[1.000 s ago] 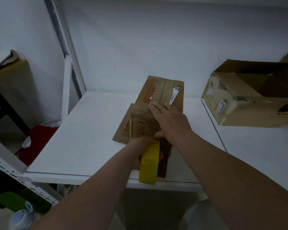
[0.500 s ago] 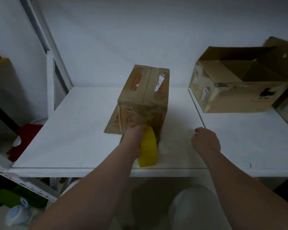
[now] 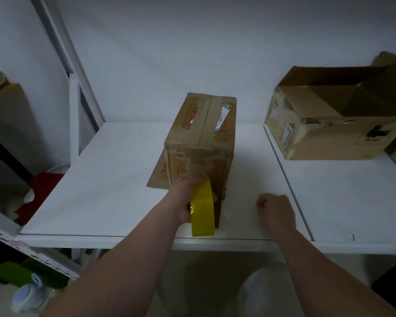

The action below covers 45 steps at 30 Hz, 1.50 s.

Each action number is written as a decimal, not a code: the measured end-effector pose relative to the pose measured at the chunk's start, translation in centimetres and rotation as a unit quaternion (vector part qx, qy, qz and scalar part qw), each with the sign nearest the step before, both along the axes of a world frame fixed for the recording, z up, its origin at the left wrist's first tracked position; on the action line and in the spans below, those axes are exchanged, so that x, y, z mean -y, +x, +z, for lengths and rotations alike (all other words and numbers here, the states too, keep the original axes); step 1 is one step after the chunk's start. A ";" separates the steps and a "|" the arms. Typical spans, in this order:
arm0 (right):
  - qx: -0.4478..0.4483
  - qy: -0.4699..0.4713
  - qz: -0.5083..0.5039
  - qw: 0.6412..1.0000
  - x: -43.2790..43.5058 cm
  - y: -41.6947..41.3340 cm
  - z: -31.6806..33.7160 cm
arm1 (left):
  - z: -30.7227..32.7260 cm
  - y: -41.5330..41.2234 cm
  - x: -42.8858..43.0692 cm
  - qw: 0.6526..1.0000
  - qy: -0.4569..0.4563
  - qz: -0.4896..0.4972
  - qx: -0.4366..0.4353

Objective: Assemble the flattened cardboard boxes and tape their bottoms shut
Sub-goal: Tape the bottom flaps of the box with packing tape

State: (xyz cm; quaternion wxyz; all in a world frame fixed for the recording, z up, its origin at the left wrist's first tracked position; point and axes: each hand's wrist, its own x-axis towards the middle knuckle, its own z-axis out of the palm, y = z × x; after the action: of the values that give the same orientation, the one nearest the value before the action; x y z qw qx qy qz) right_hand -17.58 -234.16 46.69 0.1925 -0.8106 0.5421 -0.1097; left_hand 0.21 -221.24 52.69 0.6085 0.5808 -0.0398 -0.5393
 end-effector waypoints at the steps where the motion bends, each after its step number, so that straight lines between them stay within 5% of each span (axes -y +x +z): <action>1: 0.027 -0.001 0.011 1.000 -0.4 0.2 0.0 | 0.0 0.1 0.0 1.000 0.004 -0.002 -0.002; 7: 0.192 0.011 0.085 0.978 -3.0 3.2 2.2 | -0.3 1.2 -0.1 0.999 -0.004 -0.031 -0.020; 12: 0.226 -0.112 0.218 0.943 -5.0 5.0 6.5 | -0.3 1.4 0.2 0.999 -0.028 -0.043 -0.012; 19: 0.080 -0.236 0.265 0.932 -5.0 8.6 7.4 | -0.5 1.5 0.2 0.999 -0.041 -0.031 0.019; 26: 0.009 -0.378 0.311 0.872 -4.9 10.1 8.3 | -0.3 1.5 -0.2 0.998 -0.044 -0.030 0.034; 38: -0.061 -0.409 0.357 0.838 -4.9 10.9 8.9 | 0.1 1.5 0.2 0.998 -0.015 -0.021 0.064; 45: -0.072 -0.401 0.340 0.848 -3.9 8.9 8.6 | 0.4 1.7 -0.1 0.998 -0.026 -0.043 0.030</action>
State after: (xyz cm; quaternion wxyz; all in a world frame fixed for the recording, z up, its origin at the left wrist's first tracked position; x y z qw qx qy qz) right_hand -8.67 -230.30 55.25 -0.1637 -0.9564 0.1538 -0.1869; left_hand 1.90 -221.16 53.07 0.5983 0.5784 -0.0966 -0.5460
